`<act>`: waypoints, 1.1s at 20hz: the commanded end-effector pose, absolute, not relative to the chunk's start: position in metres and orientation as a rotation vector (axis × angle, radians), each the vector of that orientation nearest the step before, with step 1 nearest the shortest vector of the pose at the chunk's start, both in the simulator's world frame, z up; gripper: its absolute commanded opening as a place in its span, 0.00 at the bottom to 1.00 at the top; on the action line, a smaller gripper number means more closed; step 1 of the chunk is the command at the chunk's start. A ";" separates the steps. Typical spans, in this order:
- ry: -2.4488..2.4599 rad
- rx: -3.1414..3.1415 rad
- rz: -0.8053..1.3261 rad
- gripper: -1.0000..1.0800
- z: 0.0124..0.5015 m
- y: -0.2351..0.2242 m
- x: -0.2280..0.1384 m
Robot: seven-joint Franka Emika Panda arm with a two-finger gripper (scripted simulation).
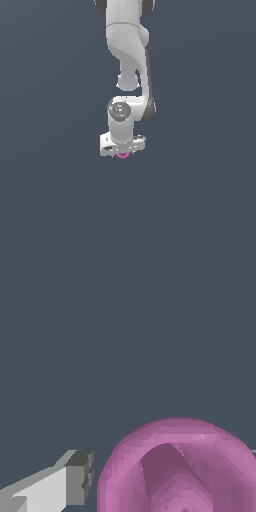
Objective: Pick up the object and move it to a goal position.
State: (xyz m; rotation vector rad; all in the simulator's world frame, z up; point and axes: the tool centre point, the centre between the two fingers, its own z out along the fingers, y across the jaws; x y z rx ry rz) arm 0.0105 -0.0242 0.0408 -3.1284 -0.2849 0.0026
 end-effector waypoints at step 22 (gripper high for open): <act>-0.285 -3.129 -0.002 0.00 0.076 -0.021 0.024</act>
